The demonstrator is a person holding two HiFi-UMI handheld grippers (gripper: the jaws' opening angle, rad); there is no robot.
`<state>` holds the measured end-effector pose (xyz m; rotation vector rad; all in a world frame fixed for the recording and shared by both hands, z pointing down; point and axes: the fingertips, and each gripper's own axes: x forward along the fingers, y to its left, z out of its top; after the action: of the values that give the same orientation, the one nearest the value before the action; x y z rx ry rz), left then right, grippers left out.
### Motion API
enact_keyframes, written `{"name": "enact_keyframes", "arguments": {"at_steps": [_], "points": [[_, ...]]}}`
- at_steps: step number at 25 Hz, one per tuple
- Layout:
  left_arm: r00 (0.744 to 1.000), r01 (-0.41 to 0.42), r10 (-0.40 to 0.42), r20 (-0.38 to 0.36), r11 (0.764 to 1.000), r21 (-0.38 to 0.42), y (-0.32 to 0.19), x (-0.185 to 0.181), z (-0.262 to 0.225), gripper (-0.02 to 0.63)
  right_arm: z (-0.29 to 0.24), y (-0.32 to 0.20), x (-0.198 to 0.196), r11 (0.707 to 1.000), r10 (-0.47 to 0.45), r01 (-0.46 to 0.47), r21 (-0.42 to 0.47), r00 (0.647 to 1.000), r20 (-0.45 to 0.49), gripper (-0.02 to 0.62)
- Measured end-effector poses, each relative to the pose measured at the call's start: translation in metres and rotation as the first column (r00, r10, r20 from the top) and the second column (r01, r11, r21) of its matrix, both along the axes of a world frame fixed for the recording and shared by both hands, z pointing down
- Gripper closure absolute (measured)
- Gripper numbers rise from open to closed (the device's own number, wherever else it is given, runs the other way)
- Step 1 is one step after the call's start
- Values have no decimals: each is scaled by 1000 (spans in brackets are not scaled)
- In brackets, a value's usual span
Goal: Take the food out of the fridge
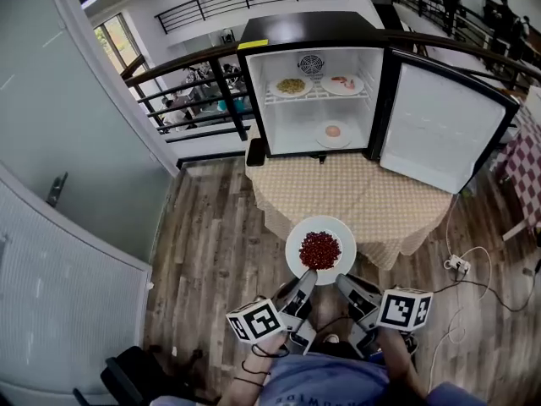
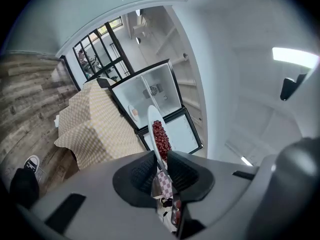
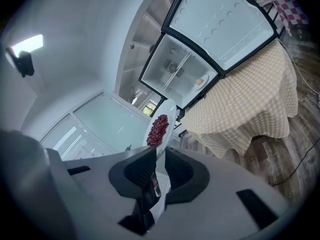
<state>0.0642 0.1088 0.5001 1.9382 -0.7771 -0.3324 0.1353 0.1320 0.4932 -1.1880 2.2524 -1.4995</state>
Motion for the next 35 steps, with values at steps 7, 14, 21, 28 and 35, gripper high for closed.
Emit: {"name": "enact_keyframes", "arguments": {"at_steps": [7,14,21,28,35], "points": [[998,65,-65,19,998,10,33,-24,-6,537,-5,28,-22,998,-62,62,14,998,10,531],[995,97,-97,22,995,7,59,-39,-4,537,-3,52,-36,995,-94,94,18,996,0,531],[995,98,-98,16,995,9,71,-42,-5,537,-4,63,-39,995,-96,97,22,995,-8,531],[996,80,-80,29,997,6,70,-41,-6,537,-6,64,-38,996,-82,83,23,997,-10,531],[997,69,-69,35,997,19,64,-38,-14,537,-9,57,-37,997,-74,73,17,997,10,532]]}}
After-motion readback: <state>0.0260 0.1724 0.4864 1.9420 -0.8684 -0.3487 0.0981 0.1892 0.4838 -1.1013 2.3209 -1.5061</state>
